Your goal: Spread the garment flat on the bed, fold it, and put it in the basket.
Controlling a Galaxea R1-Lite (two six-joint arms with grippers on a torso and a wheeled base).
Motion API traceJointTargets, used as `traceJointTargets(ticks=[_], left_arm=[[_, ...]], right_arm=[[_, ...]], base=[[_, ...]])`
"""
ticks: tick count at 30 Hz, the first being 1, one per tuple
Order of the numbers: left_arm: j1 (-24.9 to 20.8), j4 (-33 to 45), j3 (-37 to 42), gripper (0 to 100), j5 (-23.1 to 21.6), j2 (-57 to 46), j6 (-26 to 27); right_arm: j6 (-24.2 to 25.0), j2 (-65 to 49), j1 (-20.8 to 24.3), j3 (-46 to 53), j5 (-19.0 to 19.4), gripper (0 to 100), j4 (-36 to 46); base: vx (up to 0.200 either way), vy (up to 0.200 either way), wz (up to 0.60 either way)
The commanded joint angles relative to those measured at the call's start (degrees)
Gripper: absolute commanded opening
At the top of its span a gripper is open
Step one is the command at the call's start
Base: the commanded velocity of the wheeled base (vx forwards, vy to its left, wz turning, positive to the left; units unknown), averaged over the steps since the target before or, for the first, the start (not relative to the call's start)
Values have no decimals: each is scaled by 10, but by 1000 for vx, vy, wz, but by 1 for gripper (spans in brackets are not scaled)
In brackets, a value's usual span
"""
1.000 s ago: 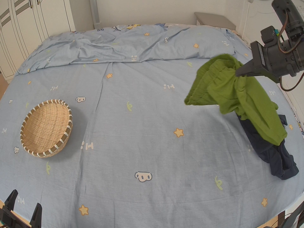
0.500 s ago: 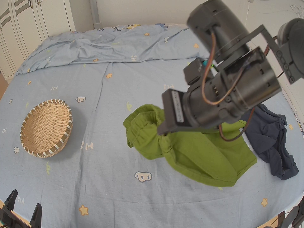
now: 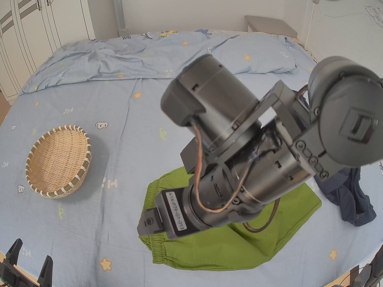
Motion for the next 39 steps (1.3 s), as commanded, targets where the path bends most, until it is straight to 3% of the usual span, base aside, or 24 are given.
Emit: traceJointTargets(ticks=[1, 4, 6, 8, 9, 12, 15, 18, 19, 20, 25, 35, 36, 37, 38, 39], left_arm=[[-1, 0, 10, 100, 0, 0, 0], [0, 0, 10, 100, 0, 0, 0], [0, 0, 10, 100, 0, 0, -1], [0, 0, 10, 100, 0, 0, 0], [0, 0, 10, 100, 0, 0, 0], [0, 0, 10, 100, 0, 0, 0], [-1, 0, 10, 100, -1, 0, 2], [-1, 0, 10, 100, -2, -1, 3], [-1, 0, 10, 100, -2, -1, 4], [-1, 0, 10, 100, -3, 0, 4], [-1, 0, 10, 100, 0, 0, 1], [1, -4, 0, 100, -1, -3, -2], [-5, 4, -146, 100, -8, 24, -92], [-8, 11, -174, 100, -11, 39, -119], [-23, 54, -249, 100, -23, 106, -193], [-32, 81, -275, 100, -33, 134, -213]], right_arm=[[0, -25, 5, 32, 9, 100, -1], [0, -68, -11, 49, 12, 100, -2], [-4, -148, -64, 80, 31, 100, -6], [-4, -157, -70, 83, 35, 100, -7], [-7, -231, -144, 113, 81, 100, -27], [-12, -292, -236, 153, 149, 100, -60], [-12, -354, -371, 228, 255, 100, -137], [-8, -374, -422, 265, 298, 100, -179], [-5, -386, -463, 301, 335, 100, -220], [-4, -387, -478, 318, 347, 100, -238], [7, -393, -503, 357, 353, 100, -276], [1, -409, -502, 381, 345, 100, -285], [0, -409, -497, 390, 347, 100, -293], [0, -409, -496, 393, 348, 100, -294], [0, -411, -494, 402, 352, 100, -299], [0, -411, -494, 405, 353, 100, -299]], base=[[0, 0, 0], [0, 0, 0], [0, 0, 0], [0, 0, 0], [0, 0, 0], [0, 0, 0], [0, 0, 0], [0, 0, 0], [0, 0, 0], [0, 0, 0], [0, 0, 0], [0, 0, 0], [0, 0, 0], [0, 0, 0], [0, 0, 0], [0, 0, 0]])
